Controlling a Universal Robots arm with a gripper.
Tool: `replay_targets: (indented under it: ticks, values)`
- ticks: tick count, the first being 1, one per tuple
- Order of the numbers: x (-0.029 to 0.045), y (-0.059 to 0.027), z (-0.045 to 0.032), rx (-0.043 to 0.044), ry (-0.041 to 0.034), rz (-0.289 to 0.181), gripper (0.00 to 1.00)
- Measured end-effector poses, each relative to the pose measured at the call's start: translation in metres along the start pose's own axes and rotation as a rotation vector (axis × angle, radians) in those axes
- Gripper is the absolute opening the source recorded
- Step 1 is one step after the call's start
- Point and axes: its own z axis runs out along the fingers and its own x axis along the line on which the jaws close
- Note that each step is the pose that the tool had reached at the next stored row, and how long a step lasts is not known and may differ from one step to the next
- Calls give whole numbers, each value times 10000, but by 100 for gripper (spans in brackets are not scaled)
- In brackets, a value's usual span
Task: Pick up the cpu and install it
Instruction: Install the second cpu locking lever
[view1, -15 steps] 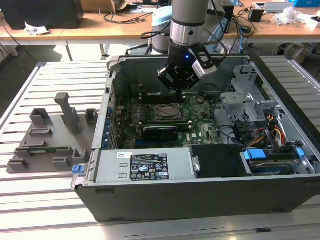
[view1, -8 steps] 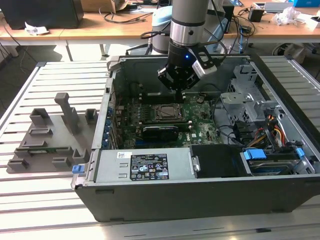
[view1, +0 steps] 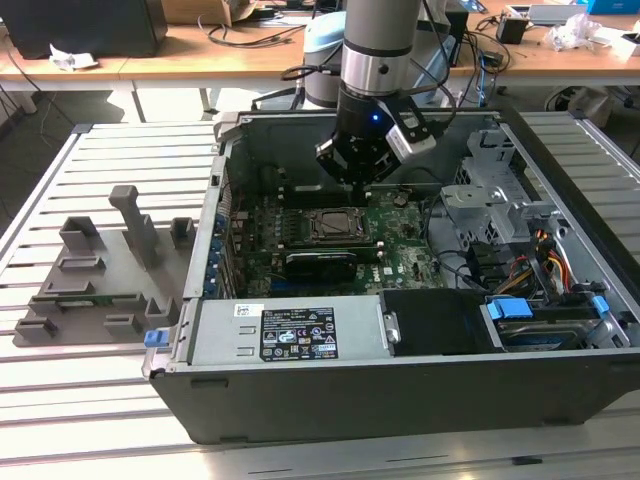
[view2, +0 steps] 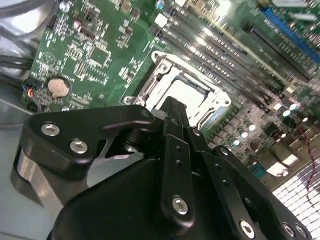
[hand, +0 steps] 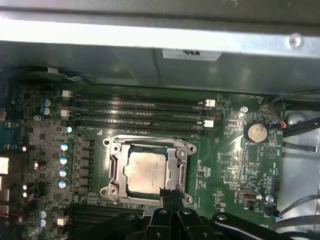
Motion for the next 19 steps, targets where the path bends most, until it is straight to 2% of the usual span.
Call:
replay_targets:
  ticks: [1, 2, 3, 4, 5, 7, 8, 9, 10, 13, 15, 17, 19]
  values:
    - [1, -28, 2, -5, -1, -1, 11]
    - [6, -148, 7, -5, 0, 1, 11]
    - [8, -188, 11, -7, 0, 1, 11]
    - [8, -217, 13, -29, -2, 0, 11]
    - [10, -252, 14, -92, -3, -4, 11]
    - [12, -295, 17, -393, -17, -16, 11]
    - [13, -328, 18, -627, -25, -25, 11]
    - [14, -348, 19, -734, -30, -30, 11]
    - [17, -386, 21, -931, -38, -39, 11]
    - [36, -499, 34, -1230, -51, -51, 11]
    - [50, -543, 45, -1320, -55, -55, 11]
    - [78, -556, 60, -1328, -55, -54, 11]
    - [179, -566, 111, -1347, -56, -54, 11]
